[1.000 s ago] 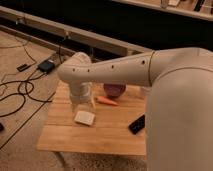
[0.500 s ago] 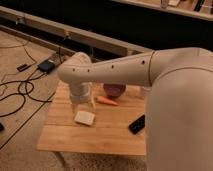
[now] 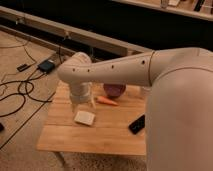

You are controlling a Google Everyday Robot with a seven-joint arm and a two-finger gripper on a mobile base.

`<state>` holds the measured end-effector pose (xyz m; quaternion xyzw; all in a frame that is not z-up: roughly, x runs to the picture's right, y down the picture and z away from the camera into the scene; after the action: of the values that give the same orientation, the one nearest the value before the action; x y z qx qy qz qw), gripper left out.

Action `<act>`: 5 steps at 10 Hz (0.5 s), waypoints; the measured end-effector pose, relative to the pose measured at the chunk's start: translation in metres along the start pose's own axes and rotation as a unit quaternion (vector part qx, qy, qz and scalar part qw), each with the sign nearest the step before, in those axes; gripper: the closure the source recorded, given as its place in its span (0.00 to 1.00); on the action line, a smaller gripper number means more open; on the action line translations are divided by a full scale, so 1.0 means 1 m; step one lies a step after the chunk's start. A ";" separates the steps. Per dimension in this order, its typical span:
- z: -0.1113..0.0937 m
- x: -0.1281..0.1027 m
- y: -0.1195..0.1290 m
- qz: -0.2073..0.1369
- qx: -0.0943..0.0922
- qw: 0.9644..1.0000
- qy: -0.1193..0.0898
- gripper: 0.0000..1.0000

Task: Place the eraser on the white sponge

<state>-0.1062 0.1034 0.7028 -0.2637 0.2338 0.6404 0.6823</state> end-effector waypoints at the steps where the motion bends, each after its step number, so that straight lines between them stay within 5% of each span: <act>1: 0.000 0.000 0.000 0.000 0.000 1.000 0.000 0.35; 5: 0.011 0.004 -0.024 0.020 0.011 1.000 0.005 0.35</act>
<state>-0.0820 0.1128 0.7099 -0.2550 0.2493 0.6500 0.6710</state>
